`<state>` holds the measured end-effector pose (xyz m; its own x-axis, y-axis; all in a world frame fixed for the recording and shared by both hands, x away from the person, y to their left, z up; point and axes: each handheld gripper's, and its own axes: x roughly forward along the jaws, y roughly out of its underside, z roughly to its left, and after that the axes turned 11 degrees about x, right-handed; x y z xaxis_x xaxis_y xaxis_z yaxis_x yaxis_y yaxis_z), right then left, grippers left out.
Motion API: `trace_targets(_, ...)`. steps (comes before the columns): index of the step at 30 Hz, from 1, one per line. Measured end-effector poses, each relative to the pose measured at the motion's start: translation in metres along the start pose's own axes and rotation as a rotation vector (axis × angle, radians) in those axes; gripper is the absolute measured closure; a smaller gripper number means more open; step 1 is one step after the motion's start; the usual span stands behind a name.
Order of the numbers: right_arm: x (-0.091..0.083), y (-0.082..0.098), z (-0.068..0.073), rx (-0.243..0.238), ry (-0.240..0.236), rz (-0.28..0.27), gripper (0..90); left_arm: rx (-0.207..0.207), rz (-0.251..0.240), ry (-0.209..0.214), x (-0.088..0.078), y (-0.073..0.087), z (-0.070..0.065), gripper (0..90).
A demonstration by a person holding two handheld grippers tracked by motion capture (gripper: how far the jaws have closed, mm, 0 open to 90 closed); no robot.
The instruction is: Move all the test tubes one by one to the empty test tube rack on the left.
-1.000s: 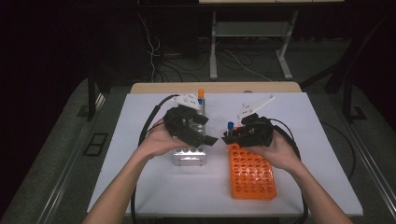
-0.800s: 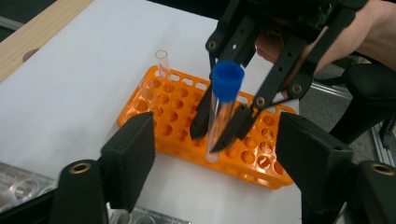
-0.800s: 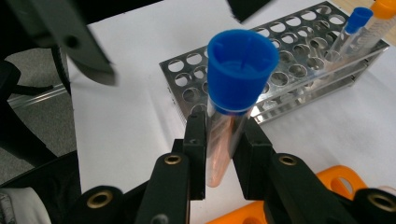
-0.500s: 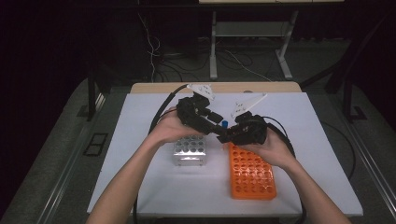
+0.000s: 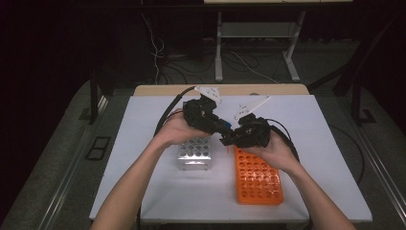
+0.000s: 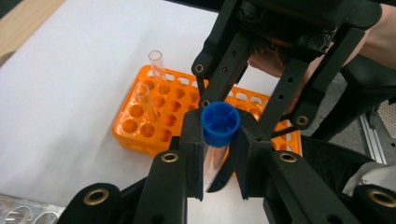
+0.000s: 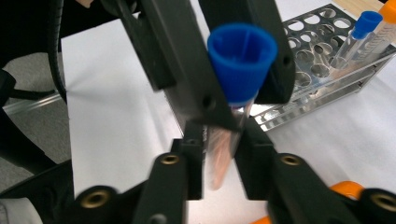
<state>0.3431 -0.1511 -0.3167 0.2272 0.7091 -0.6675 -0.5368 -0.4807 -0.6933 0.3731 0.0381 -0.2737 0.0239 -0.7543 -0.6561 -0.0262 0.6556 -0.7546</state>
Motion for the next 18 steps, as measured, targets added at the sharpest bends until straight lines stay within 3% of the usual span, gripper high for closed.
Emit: trace_targets(18, -0.025, 0.023, -0.009, 0.091, 0.030, -0.098, 35.2, -0.034, -0.006, -0.117, -0.032, -0.001, 0.024, 75.0)
